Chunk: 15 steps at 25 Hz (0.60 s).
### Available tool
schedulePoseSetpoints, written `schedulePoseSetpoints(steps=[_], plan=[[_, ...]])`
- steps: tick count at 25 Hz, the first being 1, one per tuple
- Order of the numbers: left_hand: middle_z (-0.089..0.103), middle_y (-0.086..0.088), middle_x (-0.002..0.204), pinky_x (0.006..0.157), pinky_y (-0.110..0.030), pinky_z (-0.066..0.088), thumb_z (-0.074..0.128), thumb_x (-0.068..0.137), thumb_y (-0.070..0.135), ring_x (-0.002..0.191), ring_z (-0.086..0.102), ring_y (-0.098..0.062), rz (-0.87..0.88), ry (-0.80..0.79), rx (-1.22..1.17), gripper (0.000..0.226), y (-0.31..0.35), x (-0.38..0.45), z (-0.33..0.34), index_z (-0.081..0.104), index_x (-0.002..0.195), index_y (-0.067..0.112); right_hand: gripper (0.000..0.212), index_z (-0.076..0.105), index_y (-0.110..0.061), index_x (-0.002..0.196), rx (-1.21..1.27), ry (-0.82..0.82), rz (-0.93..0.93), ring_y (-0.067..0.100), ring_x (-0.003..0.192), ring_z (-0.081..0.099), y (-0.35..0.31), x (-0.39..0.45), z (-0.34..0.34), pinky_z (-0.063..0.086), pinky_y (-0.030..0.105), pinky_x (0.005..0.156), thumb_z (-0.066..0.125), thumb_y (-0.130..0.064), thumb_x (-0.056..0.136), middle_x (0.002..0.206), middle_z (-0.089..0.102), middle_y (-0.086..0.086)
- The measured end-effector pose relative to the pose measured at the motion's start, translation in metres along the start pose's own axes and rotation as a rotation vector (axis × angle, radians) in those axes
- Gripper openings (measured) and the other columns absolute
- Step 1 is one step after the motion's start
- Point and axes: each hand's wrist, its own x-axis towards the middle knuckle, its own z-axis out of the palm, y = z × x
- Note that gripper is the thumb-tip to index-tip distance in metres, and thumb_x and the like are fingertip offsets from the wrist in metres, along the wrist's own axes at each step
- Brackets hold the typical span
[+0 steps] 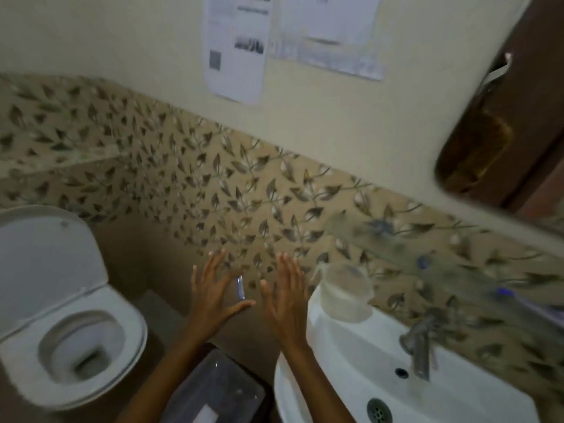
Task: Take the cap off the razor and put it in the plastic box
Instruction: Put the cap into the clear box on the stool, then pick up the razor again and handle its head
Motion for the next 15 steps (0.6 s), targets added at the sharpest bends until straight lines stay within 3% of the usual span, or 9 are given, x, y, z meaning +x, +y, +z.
schedulePoseSetpoints(steps=[3,6,10,15], plan=[[0.033,-0.017,0.147,0.109,-0.059,0.008,0.048,0.066,0.076,0.139,0.021,-0.037,0.179,0.094,-0.057,0.073,0.076,0.062,-0.045,0.059,0.111,0.02,0.061,0.031,-0.019,0.143,-0.028,0.088,-0.063,0.02,0.142,0.024,-0.013,0.064,-0.085,0.023,0.044,0.115,0.029,-0.053,0.092,0.151,0.035,0.008],[0.029,-0.017,0.149,0.111,-0.06,0.007,0.075,0.065,0.046,0.141,0.015,-0.034,0.316,0.195,-0.071,0.059,0.153,0.117,-0.084,0.058,0.111,0.014,0.057,0.032,-0.017,0.142,-0.096,0.263,-0.142,0.026,0.142,0.025,-0.026,0.124,-0.171,0.023,0.047,0.115,0.036,-0.046,0.093,0.15,0.037,0.011],[0.027,-0.014,0.15,0.112,-0.057,0.004,0.069,0.072,0.046,0.142,0.012,-0.032,0.522,0.33,-0.095,0.054,0.251,0.163,-0.129,0.054,0.112,0.013,0.057,0.03,-0.018,0.143,-0.221,0.442,-0.208,0.025,0.143,0.023,-0.05,0.176,-0.285,0.012,0.042,0.116,0.036,-0.044,0.093,0.15,0.036,0.009],[0.028,-0.012,0.15,0.112,-0.055,0.004,0.061,0.075,0.054,0.143,0.013,-0.03,0.707,0.43,-0.088,0.056,0.354,0.201,-0.164,0.051,0.112,0.014,0.055,0.031,-0.019,0.142,-0.348,0.615,-0.223,0.025,0.142,0.025,-0.051,0.195,-0.397,0.017,0.047,0.116,0.034,-0.044,0.094,0.148,0.039,0.008]])
